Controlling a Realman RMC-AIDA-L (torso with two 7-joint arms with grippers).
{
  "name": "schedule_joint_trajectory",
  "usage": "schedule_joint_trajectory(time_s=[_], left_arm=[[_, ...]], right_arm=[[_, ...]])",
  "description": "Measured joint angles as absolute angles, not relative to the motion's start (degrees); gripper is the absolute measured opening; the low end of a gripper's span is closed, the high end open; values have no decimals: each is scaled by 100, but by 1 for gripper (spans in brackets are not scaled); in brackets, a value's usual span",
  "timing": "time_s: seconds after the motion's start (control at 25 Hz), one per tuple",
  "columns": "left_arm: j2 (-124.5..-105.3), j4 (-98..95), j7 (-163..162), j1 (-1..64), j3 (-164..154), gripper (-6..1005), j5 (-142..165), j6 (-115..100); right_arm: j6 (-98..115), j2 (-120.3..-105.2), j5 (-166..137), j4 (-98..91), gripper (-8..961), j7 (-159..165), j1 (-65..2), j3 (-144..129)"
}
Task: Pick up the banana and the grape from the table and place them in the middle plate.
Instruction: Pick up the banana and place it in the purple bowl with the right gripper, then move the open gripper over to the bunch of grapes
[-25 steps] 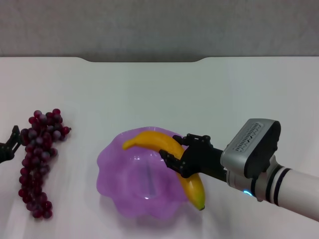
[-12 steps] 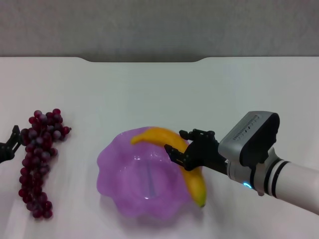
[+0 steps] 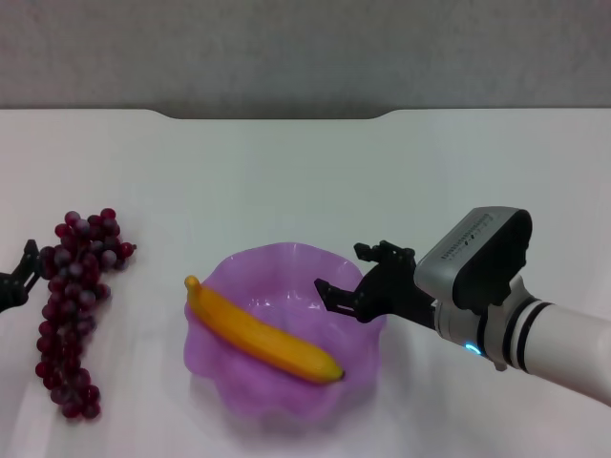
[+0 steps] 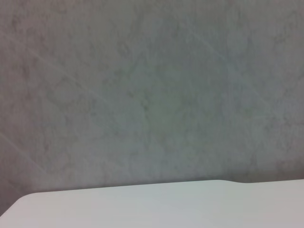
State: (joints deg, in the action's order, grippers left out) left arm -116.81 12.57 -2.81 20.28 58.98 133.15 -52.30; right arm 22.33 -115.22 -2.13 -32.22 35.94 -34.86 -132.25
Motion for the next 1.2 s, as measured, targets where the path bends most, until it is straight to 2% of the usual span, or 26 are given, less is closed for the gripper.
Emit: schedule_joint_trajectory(time_s=[0.16,0.4,0.56,0.84,0.92,1.04,1.2], left_arm=[[-11681,1252,-281,2030,5893,892,13315,-5230],[-11681,1231,-281,2030,5879,892,13315,-5206],[-11676,1231,-281,2031,5872,892,13315,-5087],[-11666,1254,-281,2030,5741,892,13315,-5012],[-11666,1257,-281,2030,5739,892,13315,-5010],[-11668,1258,-281,2032,5696,892,13315,-5009],[-11675,1304,-281,2064,5651,892,13315,-5008]], right_arm=[[2275,-11501,-265,-3386,806,3552,-3520,-12964],[2332,-11485,-308,-3868,813,2926,-3315,-12211],[2342,-11488,-310,-4581,691,2155,-2736,-11613],[2707,-11508,-356,-6341,446,943,-1105,-10740],[3276,-11511,-326,-6406,169,839,-775,-10632],[4367,-11517,-308,-6096,122,815,-434,-10495],[5929,-11527,-176,-5057,58,801,-342,-10375]])
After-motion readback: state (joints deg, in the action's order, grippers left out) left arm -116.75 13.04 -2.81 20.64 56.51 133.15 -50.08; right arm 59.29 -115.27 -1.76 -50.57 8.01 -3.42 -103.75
